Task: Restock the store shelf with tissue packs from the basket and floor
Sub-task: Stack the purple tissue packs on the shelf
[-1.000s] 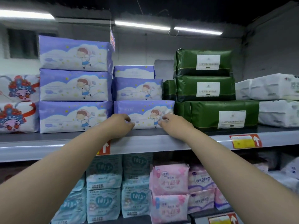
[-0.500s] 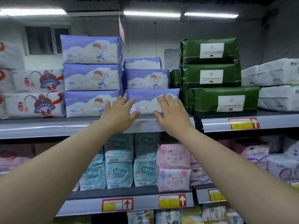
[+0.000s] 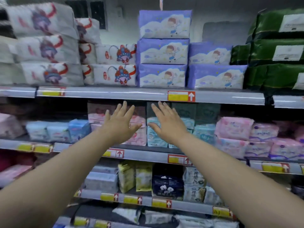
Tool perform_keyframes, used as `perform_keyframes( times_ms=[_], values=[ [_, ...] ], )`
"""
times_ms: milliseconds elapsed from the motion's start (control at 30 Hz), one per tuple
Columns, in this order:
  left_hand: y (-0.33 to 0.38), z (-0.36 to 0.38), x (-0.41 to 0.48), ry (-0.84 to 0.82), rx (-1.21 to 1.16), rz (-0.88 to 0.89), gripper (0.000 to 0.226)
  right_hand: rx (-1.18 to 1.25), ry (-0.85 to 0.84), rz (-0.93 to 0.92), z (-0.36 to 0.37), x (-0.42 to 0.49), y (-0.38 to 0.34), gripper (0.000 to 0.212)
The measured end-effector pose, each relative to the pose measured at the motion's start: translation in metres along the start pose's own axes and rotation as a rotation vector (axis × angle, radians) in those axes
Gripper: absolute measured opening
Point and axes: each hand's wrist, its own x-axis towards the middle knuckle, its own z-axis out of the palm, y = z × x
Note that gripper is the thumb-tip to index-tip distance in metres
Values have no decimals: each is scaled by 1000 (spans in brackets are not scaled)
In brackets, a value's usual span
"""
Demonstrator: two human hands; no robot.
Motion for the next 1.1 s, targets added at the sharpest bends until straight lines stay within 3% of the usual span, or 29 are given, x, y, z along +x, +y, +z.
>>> perform_keyframes(
  times_ms=[300, 633, 867, 1100],
  values=[
    [-176, 44, -124, -167, 13, -304, 78, 144, -217, -249, 107, 13, -197, 74],
    [-347, 135, -252, -332, -33, -783, 79, 282, -543, -652, 277, 23, -400, 75],
    [-430, 203, -322, -431, -120, -1164, 78, 315, -756, -947, 393, 19, -527, 75],
    [-463, 270, -409, -473, -234, -1475, 78, 279, -927, -1222, 478, -37, -612, 75]
  ],
)
